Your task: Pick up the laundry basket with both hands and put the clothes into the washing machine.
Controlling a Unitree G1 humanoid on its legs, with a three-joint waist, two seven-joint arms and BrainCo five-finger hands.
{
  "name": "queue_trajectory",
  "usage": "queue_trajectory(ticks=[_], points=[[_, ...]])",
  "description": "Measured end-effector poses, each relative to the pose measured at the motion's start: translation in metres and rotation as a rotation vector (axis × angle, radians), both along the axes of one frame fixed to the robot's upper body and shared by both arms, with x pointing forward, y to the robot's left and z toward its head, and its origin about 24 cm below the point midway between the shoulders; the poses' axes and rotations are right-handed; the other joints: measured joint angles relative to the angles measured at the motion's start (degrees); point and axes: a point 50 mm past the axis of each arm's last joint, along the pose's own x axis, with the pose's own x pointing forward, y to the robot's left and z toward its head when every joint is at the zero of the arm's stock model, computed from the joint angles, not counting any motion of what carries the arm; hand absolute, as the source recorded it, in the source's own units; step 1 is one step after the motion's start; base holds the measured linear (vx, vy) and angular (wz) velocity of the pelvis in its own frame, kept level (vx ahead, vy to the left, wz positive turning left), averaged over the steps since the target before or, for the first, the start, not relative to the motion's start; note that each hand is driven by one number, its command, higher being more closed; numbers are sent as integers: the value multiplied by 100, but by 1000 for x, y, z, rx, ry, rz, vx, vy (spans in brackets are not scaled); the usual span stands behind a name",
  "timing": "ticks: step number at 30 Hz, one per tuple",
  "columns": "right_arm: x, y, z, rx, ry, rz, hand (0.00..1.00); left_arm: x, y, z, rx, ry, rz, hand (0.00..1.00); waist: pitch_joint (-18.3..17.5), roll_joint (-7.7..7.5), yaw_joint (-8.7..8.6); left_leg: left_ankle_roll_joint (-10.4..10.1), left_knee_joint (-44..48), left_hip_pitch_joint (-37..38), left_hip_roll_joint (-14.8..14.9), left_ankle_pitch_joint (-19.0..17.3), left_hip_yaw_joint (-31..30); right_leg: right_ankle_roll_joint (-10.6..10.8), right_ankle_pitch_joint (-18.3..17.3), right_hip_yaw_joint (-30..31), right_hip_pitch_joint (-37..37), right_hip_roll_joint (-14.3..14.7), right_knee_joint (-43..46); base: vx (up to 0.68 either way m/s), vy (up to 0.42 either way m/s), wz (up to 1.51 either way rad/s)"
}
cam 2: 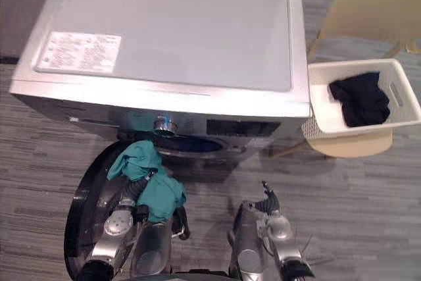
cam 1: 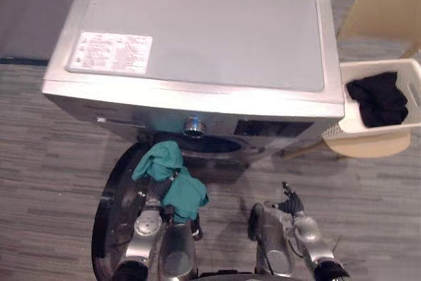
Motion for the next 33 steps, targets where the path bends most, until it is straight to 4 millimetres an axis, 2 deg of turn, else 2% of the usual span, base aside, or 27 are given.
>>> queue_trajectory(ticks=[1,2,3,4,6,7,9,10,12,13,15,16,18,19,21,22,23,26,27,28,30,32,33], points=[[4,1,2,-2,-11,-3,0,5,-1,3,0,-11,0,100,22,-4,-2,8,132,-119,10,-98,-4,40,-65,40,-157,-13,162,-238,41,-23],[12,4,8,3,-32,-3,0,16,-4,9,-18,-37,7,100,57,-2,-18,99,436,-412,60,-438,-4,100,-290,94,-515,-43,523,-197,38,-16],[20,8,15,14,-65,-2,0,29,-7,19,-31,-76,14,100,182,-23,-36,133,874,-739,109,-622,-26,162,-520,157,-821,-92,888,-196,38,-14],[24,9,19,18,-86,-1,0,33,-9,24,-39,-93,18,100,250,-21,-31,161,1045,-858,133,-691,-34,156,-583,199,-965,-107,1078,-220,23,-5],[40,19,41,49,-199,-9,0,50,-14,41,-106,-162,59,100,370,-45,-55,199,1889,-1599,255,-1020,-41,111,-892,415,-1814,-188,1989,-227,3,-5],[43,22,47,56,-224,-7,0,52,-14,44,-122,-172,73,100,378,-48,-57,217,2067,-1771,297,-1071,-49,122,-950,453,-2001,-187,2165,-197,-1,-15],[61,37,79,96,-371,8,0,64,-14,64,-194,-250,135,100,457,-57,-93,257,2922,-2685,503,-1291,-154,77,-1140,621,-2959,-137,3003,-176,0,-18],[64,40,87,102,-406,6,0,67,-15,70,-210,-274,143,100,459,-56,-102,270,3087,-2895,527,-1319,-183,67,-1171,658,-3184,-128,3167,-156,-14,-13],[77,51,121,135,-545,11,0,83,-17,104,-262,-393,164,100,571,-75,-102,323,3671,-3643,697,-1415,-205,34,-1247,840,-4025,-54,3765,-162,-44,-17],[78,52,127,143,-572,10,0,86,-18,112,-273,-420,166,100,574,-78,-108,320,3775,-3785,710,-1433,-212,34,-1256,876,-4181,-50,3875,-114,-39,-15],[81,58,143,164,-637,16,0,95,-17,140,-299,-516,177,100,606,-76,-130,341,4117,-4182,815,-1499,-225,39,-1299,983,-4643,-14,4215,-61,-30,-17],[81,59,149,172,-664,17,0,99,-16,158,-317,-574,187,100,607,-75,-129,355,4295,-4363,885,-1527,-250,29,-1312,1033,-4846,47,4378,-67,-52,-23],[78,60,164,186,-731,22,0,109,-6,208,-318,-731,193,100,607,-75,-162,372,4604,-4714,970,-1562,-334,25,-1322,1075,-5212,115,4673,-49,-58,-17],[78,60,168,187,-748,23,0,111,-4,221,-312,-772,188,100,607,-75,-170,367,4663,-4795,1001,-1568,-353,23,-1326,1080,-5290,140,4725,-48,-73,-7],[74,59,179,194,-805,30,0,115,5,276,-268,-931,176,100,610,-79,-222,357,4809,-5062,1012,-1573,-412,-14,-1349,1095,-5560,140,4907,-51,-84,0],[73,59,181,195,-817,32,0,115,7,290,-258,-969,173,100,610,-79,-235,357,4843,-5115,1015,-1573,-435,-26,-1355,1087,-5607,141,4938,-34,-68,3],[70,59,183,199,-839,40,0,113,9,314,-239,-1037,164,100,610,-79,-258,357,4901,-5219,1019,-1573,-492,-42,-1369,1061,-5672,139,5003,-18,-45,3],[66,59,190,203,-876,54,0,109,4,351,-209,-1132,135,100,611,-82,-339,374,4916,-5364,1013,-1560,-542,-46,-1370,1018,-5762,134,5018,2,-47,4],[66,57,191,202,-883,51,0,108,-3,360,-197,-1151,108,0,612,-84,-344,385,4915,-5377,1008,-1555,-542,-46,-1371,1020,-5784,136,5017,18,-35,-1],[65,57,192,203,-888,53,0,108,-7,365,-193,-1162,94,0,612,-84,-339,390,4914,-5394,1004,-1552,-541,-47,-1371,1021,-5804,136,5017,21,-33,-1],[64,58,199,205,-921,76,0,111,-21,387,-97,-1194,53,0,626,-111,-346,382,4915,-5530,998,-1541,-566,-47,-1371,999,-5916,140,5017,22,-34,1],[64,59,200,208,-934,94,0,115,-27,396,-10,-1189,43,0,633,-124,-361,383,4917,-5600,997,-1541,-571,-47,-1371,988,-5978,144,5015,28,-32,0],[63,59,201,209,-937,99,0,120,-31,399,102,-1165,55,0,641,-138,-375,384,4918,-5616,995,-1541,-571,-47,-1371,985,-5996,147,5015,43,-32,-1]])
